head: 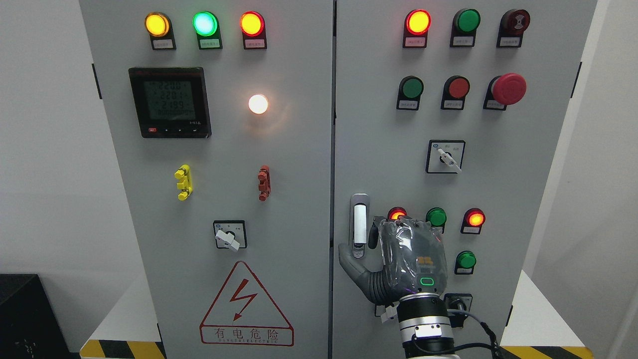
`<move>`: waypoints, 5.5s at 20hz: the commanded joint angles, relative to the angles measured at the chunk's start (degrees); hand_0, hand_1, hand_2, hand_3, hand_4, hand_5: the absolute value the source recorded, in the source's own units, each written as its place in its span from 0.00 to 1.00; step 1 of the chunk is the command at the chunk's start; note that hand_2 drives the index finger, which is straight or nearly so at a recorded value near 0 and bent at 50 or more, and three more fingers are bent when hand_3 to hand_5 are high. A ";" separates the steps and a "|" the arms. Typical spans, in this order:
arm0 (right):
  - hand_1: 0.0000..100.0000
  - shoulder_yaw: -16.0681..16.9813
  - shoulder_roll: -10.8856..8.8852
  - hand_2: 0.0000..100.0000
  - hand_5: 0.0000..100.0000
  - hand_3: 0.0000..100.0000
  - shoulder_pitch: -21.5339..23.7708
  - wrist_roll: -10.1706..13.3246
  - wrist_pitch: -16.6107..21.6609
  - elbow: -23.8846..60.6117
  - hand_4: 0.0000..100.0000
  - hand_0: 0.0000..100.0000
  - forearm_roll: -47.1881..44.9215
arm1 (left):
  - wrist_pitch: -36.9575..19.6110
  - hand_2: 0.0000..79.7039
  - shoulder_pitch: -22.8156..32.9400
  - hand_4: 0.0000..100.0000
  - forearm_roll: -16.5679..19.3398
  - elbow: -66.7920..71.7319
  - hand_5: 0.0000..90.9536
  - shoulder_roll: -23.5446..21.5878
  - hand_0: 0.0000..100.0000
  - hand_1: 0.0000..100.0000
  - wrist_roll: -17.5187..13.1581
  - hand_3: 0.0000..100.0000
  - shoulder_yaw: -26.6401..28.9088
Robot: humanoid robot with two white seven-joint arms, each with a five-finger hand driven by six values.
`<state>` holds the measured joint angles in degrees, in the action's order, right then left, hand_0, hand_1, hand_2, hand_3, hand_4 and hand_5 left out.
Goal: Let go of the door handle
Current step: 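Close the right hand fingers around the silver handle, then rotate the grasped handle sideways to horizontal with the right hand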
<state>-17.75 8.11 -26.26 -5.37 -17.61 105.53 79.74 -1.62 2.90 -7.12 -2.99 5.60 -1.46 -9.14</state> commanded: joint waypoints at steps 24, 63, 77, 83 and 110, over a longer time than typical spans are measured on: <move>0.39 0.87 -0.02 0.69 0.71 0.94 -0.28 0.44 -1.02 -1.90 0.76 0.33 -0.12 | 0.04 0.05 0.00 0.00 0.00 0.00 0.00 -0.06 0.00 0.00 -0.03 0.11 0.00; 0.38 3.42 0.06 0.70 0.73 0.94 -0.02 0.88 -1.02 -1.38 0.76 0.42 -0.38 | -0.05 0.05 0.00 0.00 0.00 0.00 0.00 -0.06 0.00 0.00 -0.03 0.11 0.00; 0.39 4.30 -0.02 0.70 0.73 0.94 -0.10 0.88 -0.94 -0.76 0.77 0.42 -0.38 | -0.05 0.05 0.00 0.00 0.00 0.00 0.00 0.03 0.00 0.00 -0.03 0.11 0.00; 0.39 4.30 -0.02 0.70 0.73 0.94 -0.10 0.88 -0.94 -0.41 0.77 0.42 -0.29 | -0.05 0.05 0.00 0.00 0.00 0.00 0.00 0.03 0.00 0.00 -0.03 0.11 0.00; 0.39 5.09 -0.02 0.69 0.73 0.93 -0.72 0.62 -0.50 0.29 0.76 0.43 -0.47 | -0.05 0.06 0.00 0.01 0.00 0.00 0.00 -0.06 0.00 0.00 -0.03 0.11 0.00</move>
<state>-12.84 8.10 -26.67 -4.76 -18.13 105.61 79.31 -1.64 2.90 -7.12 -2.99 5.59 -1.46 -9.14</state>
